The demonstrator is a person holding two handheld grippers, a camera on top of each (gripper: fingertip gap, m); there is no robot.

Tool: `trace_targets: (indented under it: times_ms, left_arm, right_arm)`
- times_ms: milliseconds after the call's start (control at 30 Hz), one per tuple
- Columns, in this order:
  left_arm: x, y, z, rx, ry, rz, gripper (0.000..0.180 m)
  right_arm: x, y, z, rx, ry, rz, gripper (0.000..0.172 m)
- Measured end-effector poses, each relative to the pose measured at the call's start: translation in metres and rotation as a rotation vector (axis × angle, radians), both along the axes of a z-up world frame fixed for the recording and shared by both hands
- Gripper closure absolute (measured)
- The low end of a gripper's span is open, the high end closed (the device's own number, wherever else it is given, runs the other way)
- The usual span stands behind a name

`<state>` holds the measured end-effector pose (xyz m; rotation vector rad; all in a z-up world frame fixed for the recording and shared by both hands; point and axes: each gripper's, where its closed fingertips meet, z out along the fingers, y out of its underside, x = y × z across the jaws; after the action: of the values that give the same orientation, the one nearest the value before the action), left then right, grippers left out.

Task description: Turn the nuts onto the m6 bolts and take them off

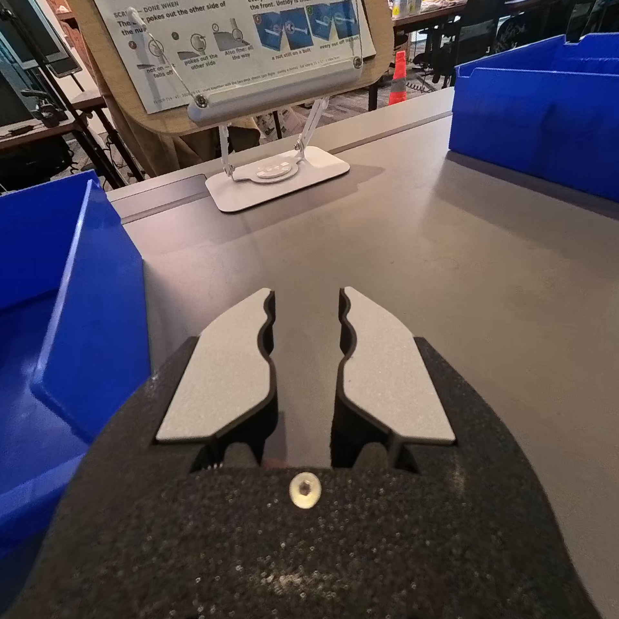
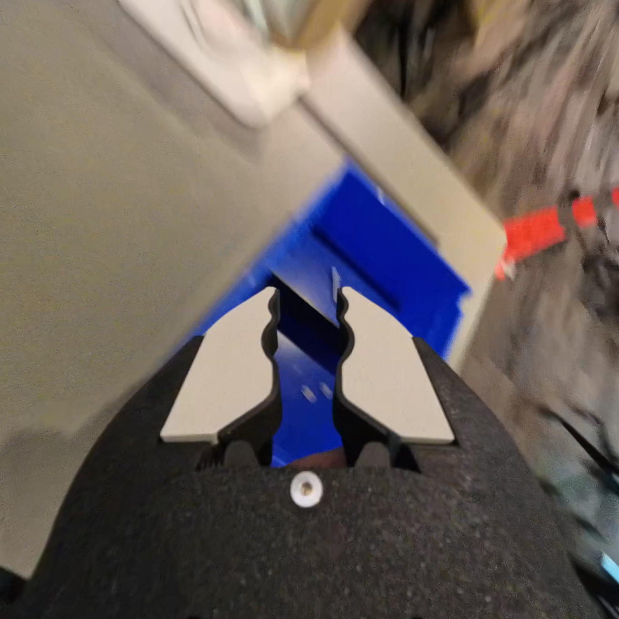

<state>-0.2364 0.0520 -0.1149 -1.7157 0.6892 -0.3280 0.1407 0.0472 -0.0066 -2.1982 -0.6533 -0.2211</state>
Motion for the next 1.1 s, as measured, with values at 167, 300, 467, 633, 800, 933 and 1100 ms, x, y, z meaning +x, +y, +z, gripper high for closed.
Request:
trace_targets:
  times_ms: [167, 300, 467, 633, 800, 933, 1100]
  left_arm:
    - [-0.002, 0.001, 0.001, 0.004, -0.006, 0.011, 0.144]
    - [-0.002, 0.0, 0.002, 0.009, -0.006, 0.013, 0.144]
    - [-0.003, 0.001, 0.001, 0.001, -0.003, 0.026, 0.143]
    - [-0.003, -0.001, 0.001, -0.014, -0.017, 0.04, 0.143]
    - [-0.022, -0.01, 0.071, -0.011, -0.079, 0.09, 0.141]
    - [-0.071, 0.016, 0.14, -0.199, -0.164, 0.174, 0.131]
    - [-0.123, 0.085, 0.129, -0.513, -0.171, 0.318, 0.128]
  right_arm:
    - [-0.189, -0.05, 0.006, 0.248, 0.615, 0.312, 0.138]
    - [-0.231, -0.039, -0.08, 0.221, 0.594, 0.238, 0.133]
    - [-0.219, -0.026, -0.088, 0.382, 0.522, 0.159, 0.138]
    - [-0.213, -0.028, -0.087, 0.484, 0.481, 0.163, 0.144]
    - [-0.216, -0.033, -0.086, 0.496, 0.481, 0.177, 0.144]
    - [-0.216, -0.033, -0.087, 0.48, 0.508, 0.182, 0.144]
    - [-0.222, -0.036, -0.088, 0.482, 0.478, 0.213, 0.145]
